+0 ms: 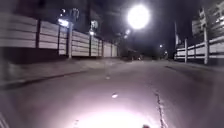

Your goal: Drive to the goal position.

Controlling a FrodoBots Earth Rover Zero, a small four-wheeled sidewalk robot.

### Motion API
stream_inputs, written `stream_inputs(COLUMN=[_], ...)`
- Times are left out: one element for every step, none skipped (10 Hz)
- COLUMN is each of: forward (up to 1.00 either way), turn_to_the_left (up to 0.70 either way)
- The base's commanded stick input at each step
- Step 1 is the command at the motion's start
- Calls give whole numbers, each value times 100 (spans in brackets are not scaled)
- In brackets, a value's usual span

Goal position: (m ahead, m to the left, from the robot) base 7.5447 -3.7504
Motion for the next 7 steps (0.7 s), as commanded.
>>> stream_inputs(forward=[70,70,70,70,70,70,70], turn_to_the_left=[0,0,0,0,0,0,0])
